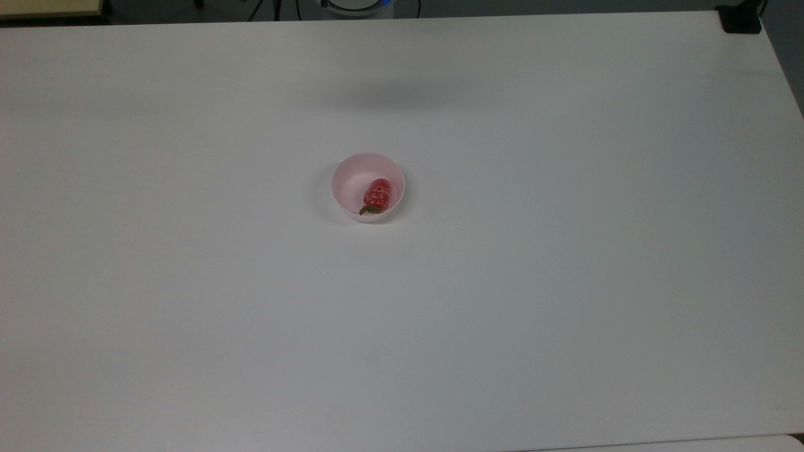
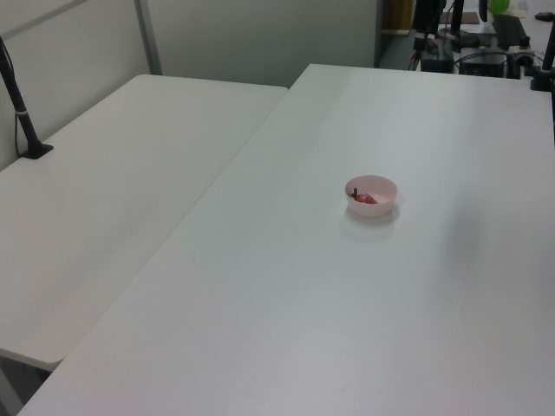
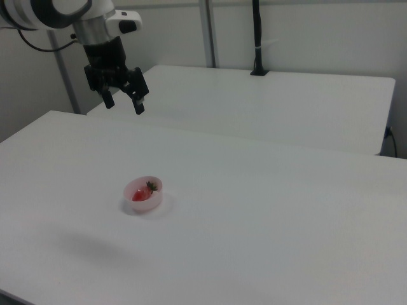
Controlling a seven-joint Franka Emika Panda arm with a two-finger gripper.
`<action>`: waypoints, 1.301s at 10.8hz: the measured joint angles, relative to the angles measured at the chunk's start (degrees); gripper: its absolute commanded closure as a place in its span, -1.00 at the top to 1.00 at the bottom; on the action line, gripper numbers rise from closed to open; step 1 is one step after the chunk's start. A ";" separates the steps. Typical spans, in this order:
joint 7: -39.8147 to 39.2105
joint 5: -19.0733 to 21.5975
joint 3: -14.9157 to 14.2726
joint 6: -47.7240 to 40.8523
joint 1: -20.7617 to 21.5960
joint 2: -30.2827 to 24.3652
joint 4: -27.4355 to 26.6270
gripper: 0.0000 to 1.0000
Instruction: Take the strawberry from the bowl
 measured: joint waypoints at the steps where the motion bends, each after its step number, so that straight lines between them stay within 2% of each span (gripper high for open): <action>1: 0.00 0.00 0.00 0.00 0.00 0.00 0.00 1.00; 3: 0.00 1.45 0.00 0.00 -0.07 0.00 0.00 1.00; 7: -0.60 1.55 0.00 0.00 -0.08 0.00 -0.02 1.00; 10: -4.47 1.54 0.41 0.00 0.15 0.45 -0.70 1.00; 13: -0.36 0.34 0.84 4.76 1.68 3.17 -3.67 1.00; 14: 0.24 0.30 0.90 5.96 2.08 5.17 -4.30 0.91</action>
